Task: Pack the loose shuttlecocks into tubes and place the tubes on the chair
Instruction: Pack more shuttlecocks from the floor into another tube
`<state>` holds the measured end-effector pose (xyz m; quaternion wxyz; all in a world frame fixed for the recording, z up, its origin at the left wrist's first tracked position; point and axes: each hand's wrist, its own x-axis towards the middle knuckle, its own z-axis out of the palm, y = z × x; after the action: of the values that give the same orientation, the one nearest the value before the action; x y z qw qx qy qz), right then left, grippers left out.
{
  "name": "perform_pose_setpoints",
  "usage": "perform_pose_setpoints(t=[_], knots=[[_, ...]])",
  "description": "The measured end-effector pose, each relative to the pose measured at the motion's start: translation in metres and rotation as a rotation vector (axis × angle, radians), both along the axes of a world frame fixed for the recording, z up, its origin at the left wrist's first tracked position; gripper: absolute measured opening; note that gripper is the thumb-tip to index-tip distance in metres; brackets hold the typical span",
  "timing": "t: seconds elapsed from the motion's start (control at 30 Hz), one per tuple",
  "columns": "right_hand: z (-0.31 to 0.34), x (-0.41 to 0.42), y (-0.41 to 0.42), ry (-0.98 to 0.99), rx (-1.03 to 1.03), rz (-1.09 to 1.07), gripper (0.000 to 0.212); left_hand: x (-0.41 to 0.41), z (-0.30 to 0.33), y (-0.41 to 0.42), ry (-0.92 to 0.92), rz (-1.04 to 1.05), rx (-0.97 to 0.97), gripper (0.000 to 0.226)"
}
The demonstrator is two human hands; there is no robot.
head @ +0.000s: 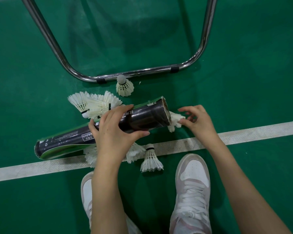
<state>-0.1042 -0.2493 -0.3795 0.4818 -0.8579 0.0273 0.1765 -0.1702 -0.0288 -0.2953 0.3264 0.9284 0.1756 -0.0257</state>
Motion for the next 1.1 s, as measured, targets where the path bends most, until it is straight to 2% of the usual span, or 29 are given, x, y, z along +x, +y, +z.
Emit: perform_pose_setpoints(t=[0.13, 0.4, 0.57, 0.7, 0.83, 1.1], knots=[[-0.001, 0.002, 0.000, -0.024, -0.017, -0.066, 0.020, 0.000, 0.000, 0.000, -0.002, 0.001, -0.001, 0.070], [0.010, -0.003, 0.002, 0.103, 0.241, -0.075, 0.033, 0.000, -0.002, -0.001, -0.002, -0.002, 0.003, 0.071], [0.008, -0.003, 0.006, 0.109, 0.214, -0.019, 0.033, -0.001, -0.002, -0.002, 0.002, 0.001, 0.002, 0.070], [-0.002, -0.003, 0.014, 0.037, 0.124, -0.020, 0.044, -0.001, -0.001, -0.003, 0.012, -0.001, -0.001, 0.070], [-0.005, 0.001, 0.021, -0.013, 0.068, -0.083, 0.038, -0.001, -0.002, -0.002, 0.016, -0.002, 0.003, 0.071], [0.034, 0.000, 0.010, -0.134, 0.238, -0.173, 0.044, 0.000, -0.004, -0.003, 0.030, -0.009, 0.018, 0.072]])
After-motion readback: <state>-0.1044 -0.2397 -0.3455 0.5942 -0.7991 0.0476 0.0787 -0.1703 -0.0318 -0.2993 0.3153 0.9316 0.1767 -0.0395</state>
